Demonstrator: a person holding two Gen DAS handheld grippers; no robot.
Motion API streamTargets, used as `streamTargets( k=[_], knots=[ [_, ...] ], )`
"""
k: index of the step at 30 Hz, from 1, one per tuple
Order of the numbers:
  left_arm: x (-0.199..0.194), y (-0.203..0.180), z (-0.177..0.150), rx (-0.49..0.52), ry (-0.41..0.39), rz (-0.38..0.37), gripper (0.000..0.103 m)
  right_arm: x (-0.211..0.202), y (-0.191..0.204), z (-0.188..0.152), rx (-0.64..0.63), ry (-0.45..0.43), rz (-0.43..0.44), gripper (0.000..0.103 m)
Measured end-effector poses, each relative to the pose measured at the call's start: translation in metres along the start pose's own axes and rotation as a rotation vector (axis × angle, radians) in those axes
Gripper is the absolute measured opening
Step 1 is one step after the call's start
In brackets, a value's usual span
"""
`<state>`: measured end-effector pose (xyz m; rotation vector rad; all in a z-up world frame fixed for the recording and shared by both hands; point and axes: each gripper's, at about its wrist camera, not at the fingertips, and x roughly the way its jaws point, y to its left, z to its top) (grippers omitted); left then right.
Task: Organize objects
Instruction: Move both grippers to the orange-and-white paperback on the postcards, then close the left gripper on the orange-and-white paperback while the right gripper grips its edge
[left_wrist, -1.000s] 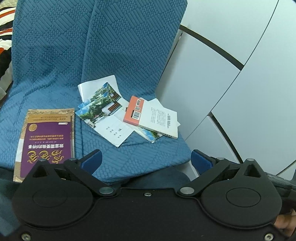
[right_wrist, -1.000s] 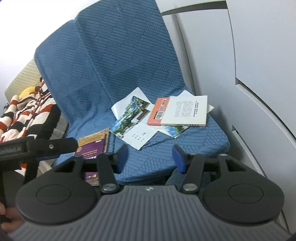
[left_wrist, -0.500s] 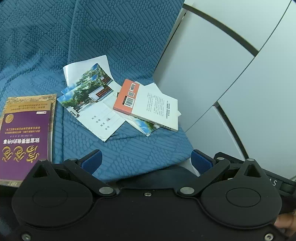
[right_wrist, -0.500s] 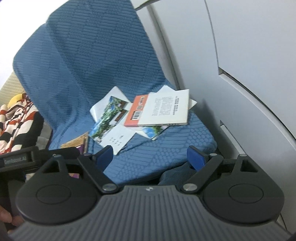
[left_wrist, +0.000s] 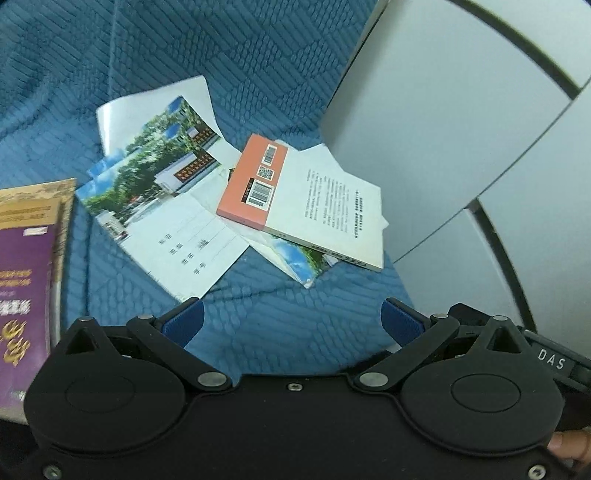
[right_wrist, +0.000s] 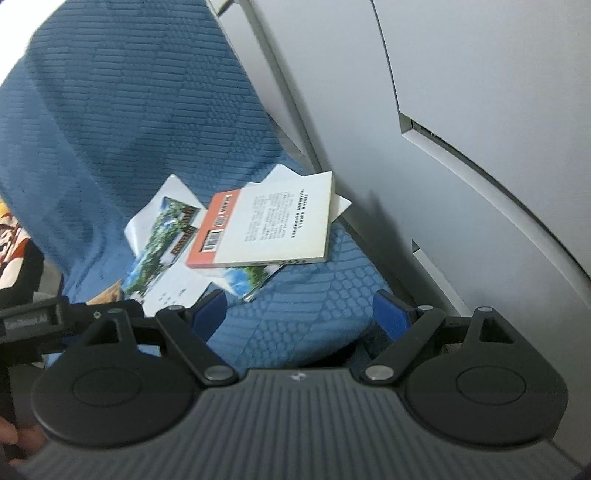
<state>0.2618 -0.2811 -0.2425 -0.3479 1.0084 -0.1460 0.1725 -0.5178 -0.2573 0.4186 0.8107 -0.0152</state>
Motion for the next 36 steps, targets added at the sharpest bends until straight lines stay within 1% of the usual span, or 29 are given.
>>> streamTargets(
  k=[4,7,10,12,14,16,17,21,22,23,24,27,30,32,36],
  knots=[
    [0.033,0.008,0.015,-0.009,0.017,0.013,0.102,0.027,-0.007,0.01,0.018,0.019,-0.006,0.087],
    [0.056,0.016,0.029,-0.013,0.013,0.023,0.102,0.05,-0.01,0.017,0.021,0.04,-0.003,0.081],
    [0.078,0.021,0.044,-0.007,0.022,0.03,0.102,0.073,-0.011,0.025,0.025,0.055,0.001,0.079],
    [0.092,0.022,0.053,0.007,0.029,0.038,0.102,0.087,-0.01,0.03,0.018,0.059,0.0,0.072],
    [0.107,0.022,0.061,0.025,0.02,0.061,0.102,0.101,-0.011,0.034,0.004,0.067,-0.002,0.063],
    [0.118,0.023,0.067,0.035,0.017,0.07,0.102,0.115,-0.012,0.037,0.001,0.079,-0.007,0.056],
    [0.125,0.024,0.069,0.034,0.02,0.066,0.102,0.121,-0.012,0.038,0.001,0.086,-0.007,0.055],
    [0.145,0.028,0.074,0.033,0.029,0.058,0.102,0.141,-0.015,0.04,0.001,0.103,-0.017,0.055],
    [0.149,0.027,0.074,0.039,0.03,0.063,0.102,0.146,-0.016,0.039,0.006,0.109,-0.017,0.054],
    [0.151,0.027,0.075,0.042,0.031,0.069,0.102,0.149,-0.017,0.039,0.012,0.113,-0.013,0.051],
    [0.153,0.027,0.075,0.044,0.032,0.074,0.102,0.152,-0.018,0.04,0.017,0.117,-0.007,0.05],
    [0.153,0.026,0.077,0.054,0.02,0.069,0.102,0.155,-0.017,0.042,0.02,0.114,0.01,0.05],
    [0.152,0.025,0.079,0.06,0.017,0.047,0.102,0.156,-0.017,0.043,0.039,0.123,0.045,0.051],
    [0.15,0.023,0.08,0.066,0.019,0.023,0.101,0.155,-0.014,0.043,0.026,0.121,0.041,0.051],
    [0.151,0.022,0.081,0.079,0.022,0.024,0.101,0.153,-0.014,0.043,0.036,0.126,0.053,0.051]
  ],
)
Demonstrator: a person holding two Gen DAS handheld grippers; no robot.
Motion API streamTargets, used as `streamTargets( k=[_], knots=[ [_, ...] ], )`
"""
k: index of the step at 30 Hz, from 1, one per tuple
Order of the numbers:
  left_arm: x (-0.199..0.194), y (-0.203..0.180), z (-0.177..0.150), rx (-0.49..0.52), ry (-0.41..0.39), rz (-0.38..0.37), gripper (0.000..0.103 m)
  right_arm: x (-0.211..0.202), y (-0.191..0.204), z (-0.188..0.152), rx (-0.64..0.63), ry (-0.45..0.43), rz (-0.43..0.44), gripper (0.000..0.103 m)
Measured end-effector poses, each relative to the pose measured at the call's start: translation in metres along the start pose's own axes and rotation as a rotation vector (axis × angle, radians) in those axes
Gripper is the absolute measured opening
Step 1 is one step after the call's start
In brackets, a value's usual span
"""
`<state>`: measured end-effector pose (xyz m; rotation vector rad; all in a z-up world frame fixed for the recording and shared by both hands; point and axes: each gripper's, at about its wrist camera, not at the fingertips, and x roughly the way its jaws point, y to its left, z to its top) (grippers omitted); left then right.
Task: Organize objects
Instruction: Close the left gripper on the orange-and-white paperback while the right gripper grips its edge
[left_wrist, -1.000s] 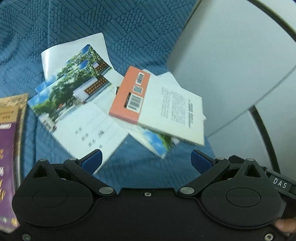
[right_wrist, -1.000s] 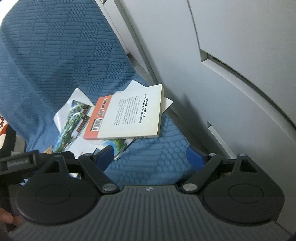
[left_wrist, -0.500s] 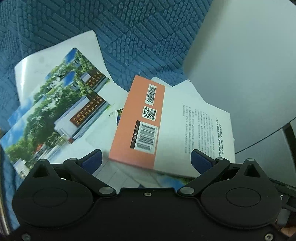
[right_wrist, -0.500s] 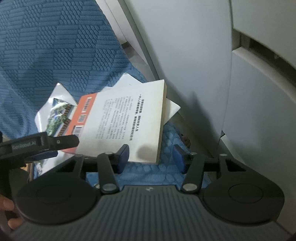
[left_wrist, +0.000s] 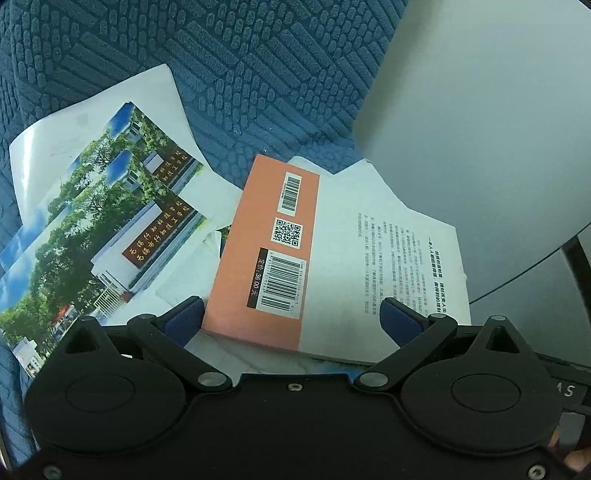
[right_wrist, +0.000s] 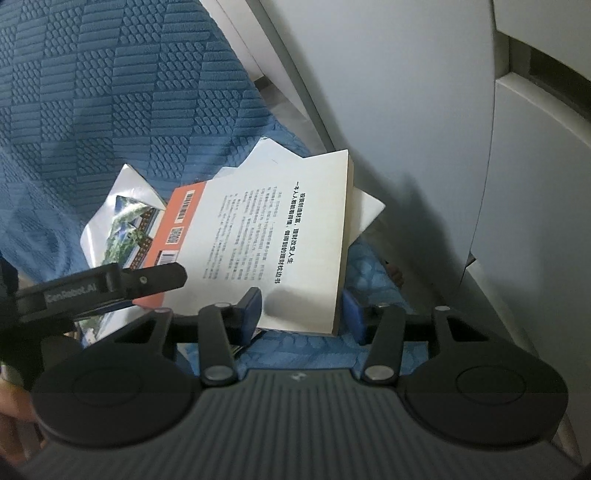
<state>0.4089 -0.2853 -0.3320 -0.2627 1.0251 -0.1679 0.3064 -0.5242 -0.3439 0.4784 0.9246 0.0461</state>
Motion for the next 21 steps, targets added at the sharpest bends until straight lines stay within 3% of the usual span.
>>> streamTargets(
  k=[9,21],
  knots=[
    [-0.021,0.003,-0.009,0.034,0.047,-0.036,0.098,-0.013,0.008,-0.008,-0.022,0.021,-0.014,0.052],
    [-0.075,0.006,-0.062,0.029,0.13,-0.038,0.098,-0.057,0.021,-0.059,-0.038,0.066,-0.032,0.052]
  ],
)
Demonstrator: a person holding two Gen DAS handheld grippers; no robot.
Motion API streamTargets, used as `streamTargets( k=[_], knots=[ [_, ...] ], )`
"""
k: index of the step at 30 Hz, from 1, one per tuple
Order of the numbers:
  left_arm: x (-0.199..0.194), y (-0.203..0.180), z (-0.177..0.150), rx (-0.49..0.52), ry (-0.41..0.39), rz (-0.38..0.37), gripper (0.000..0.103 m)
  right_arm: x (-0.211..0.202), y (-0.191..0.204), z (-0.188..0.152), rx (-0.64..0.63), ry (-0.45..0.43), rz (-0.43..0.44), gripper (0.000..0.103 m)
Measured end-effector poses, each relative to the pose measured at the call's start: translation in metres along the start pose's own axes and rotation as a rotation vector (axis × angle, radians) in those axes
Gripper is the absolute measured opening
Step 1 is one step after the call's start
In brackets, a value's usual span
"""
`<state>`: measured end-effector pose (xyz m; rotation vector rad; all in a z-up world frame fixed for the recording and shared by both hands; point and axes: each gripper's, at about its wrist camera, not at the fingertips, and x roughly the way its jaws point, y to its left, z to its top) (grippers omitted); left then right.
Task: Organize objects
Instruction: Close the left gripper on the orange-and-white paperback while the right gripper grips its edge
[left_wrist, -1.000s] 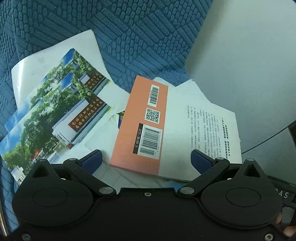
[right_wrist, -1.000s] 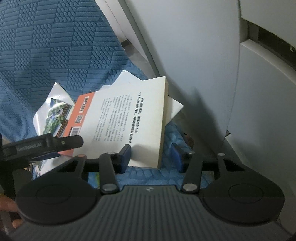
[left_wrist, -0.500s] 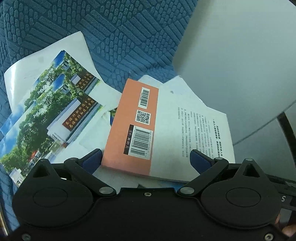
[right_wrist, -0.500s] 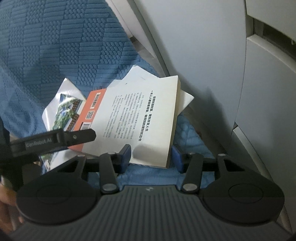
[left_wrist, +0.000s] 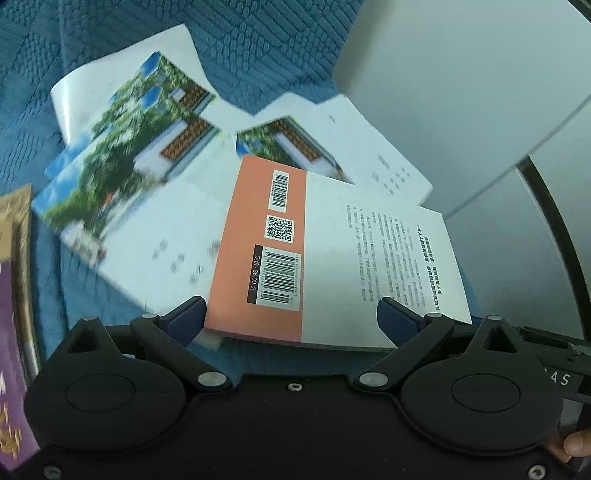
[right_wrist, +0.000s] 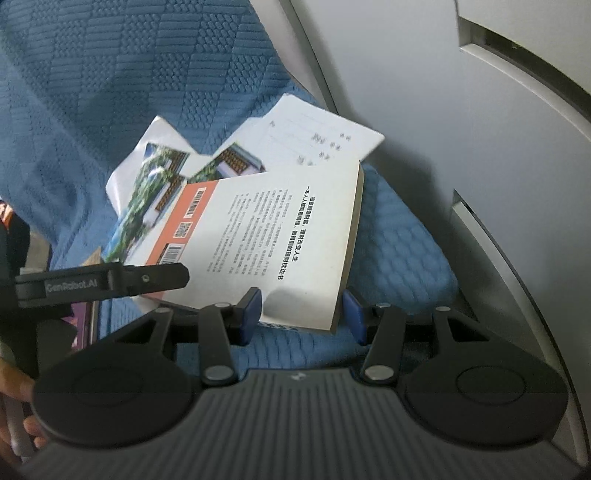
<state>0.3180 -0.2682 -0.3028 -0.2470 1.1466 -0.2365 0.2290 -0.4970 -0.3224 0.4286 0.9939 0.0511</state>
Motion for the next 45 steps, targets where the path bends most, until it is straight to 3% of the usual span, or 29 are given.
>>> streamTargets(
  k=[11,19,26,37,45],
  knots=[
    [-0.028,0.019,-0.057,-0.046,0.006,0.03,0.098,-0.029,0.025,-0.053,-0.029,0.037,-0.011,0.052],
    [-0.024,0.041,-0.06,-0.106,-0.026,0.023,0.098,-0.014,0.038,-0.084,-0.013,0.083,-0.035,0.052],
    [-0.054,0.063,-0.064,-0.19,-0.086,0.031,0.098,-0.01,0.048,-0.092,-0.033,0.099,-0.021,0.051],
    [-0.105,0.062,-0.093,-0.248,-0.158,-0.084,0.098,-0.013,0.086,-0.115,-0.112,0.131,0.04,0.051],
    [-0.105,0.072,-0.123,-0.338,-0.13,-0.122,0.098,-0.027,0.088,-0.114,-0.108,0.129,0.09,0.051]
  ],
)
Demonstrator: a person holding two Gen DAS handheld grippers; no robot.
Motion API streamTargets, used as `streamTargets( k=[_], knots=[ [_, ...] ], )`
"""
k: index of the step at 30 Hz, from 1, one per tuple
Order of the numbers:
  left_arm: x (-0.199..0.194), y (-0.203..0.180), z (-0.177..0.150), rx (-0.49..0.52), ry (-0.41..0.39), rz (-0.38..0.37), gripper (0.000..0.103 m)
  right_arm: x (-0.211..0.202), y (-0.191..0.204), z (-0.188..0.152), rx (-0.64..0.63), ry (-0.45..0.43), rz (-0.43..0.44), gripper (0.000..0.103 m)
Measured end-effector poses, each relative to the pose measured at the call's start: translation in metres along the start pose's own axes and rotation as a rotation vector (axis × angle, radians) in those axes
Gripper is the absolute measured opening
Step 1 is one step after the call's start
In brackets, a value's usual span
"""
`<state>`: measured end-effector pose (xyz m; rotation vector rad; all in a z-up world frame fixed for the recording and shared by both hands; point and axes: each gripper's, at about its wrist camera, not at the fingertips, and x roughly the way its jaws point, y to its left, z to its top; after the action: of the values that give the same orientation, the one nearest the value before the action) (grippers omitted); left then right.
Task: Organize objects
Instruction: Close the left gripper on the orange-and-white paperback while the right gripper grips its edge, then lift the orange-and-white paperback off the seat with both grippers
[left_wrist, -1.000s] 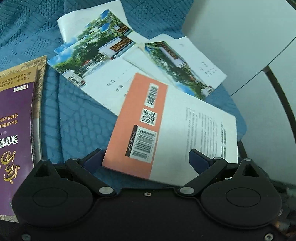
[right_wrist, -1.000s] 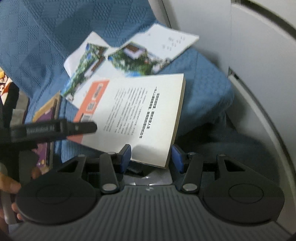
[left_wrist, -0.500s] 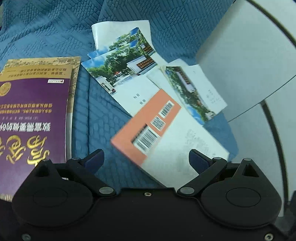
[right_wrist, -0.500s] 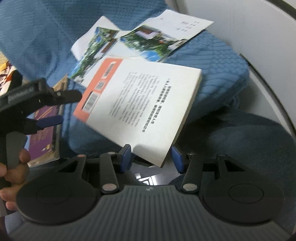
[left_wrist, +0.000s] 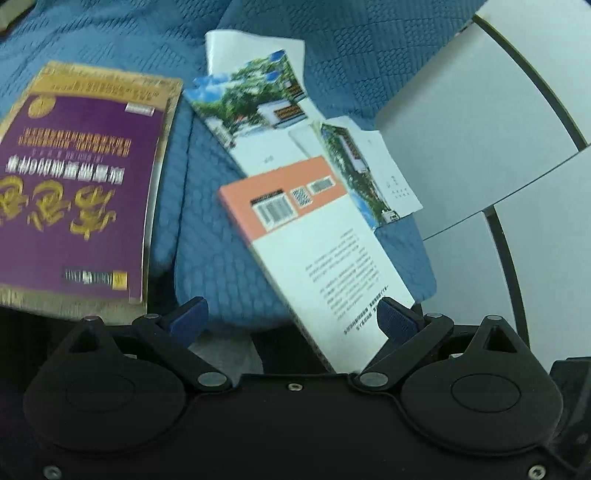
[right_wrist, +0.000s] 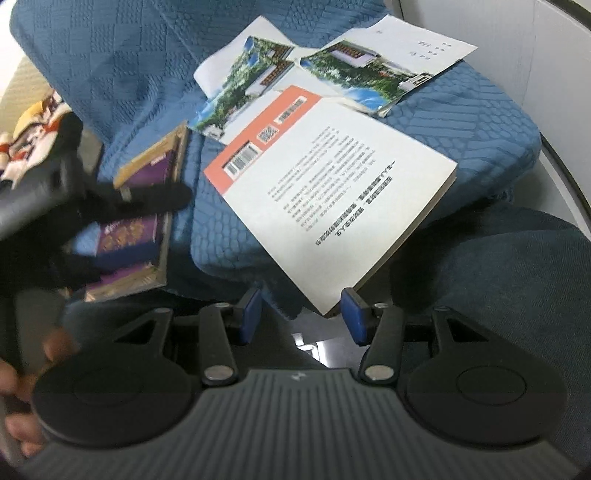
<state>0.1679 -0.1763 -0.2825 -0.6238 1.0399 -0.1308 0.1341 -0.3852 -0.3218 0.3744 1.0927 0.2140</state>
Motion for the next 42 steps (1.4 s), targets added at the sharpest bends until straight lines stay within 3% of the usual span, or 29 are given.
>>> streamTargets(
  k=[3,6,11,15,21,32,42],
  knots=[
    [0.005,0.006,-0.008,-0.041,0.021,-0.019,0.098,-0.012,-0.009,0.005,0.012,-0.038,0.007,0.052],
    [0.015,0.009,-0.016,-0.083,0.055,-0.05,0.093,-0.022,-0.028,0.016,0.067,-0.079,-0.008,0.065],
    [0.029,0.007,-0.025,-0.093,0.091,-0.044,0.091,-0.028,-0.067,0.041,0.183,-0.141,-0.021,0.065],
    [0.043,0.013,-0.03,-0.149,0.13,-0.064,0.077,-0.017,-0.086,0.058,0.201,-0.157,-0.047,0.065],
    [0.052,0.021,-0.031,-0.192,0.138,-0.066,0.07,0.006,-0.088,0.074,0.148,-0.138,-0.041,0.055],
    [0.054,0.027,-0.028,-0.21,0.15,-0.06,0.07,0.023,-0.076,0.078,0.049,-0.079,-0.052,0.036],
    [0.061,0.039,-0.027,-0.249,0.17,-0.046,0.072,0.014,-0.061,0.052,-0.041,0.006,-0.011,0.033]
  ],
)
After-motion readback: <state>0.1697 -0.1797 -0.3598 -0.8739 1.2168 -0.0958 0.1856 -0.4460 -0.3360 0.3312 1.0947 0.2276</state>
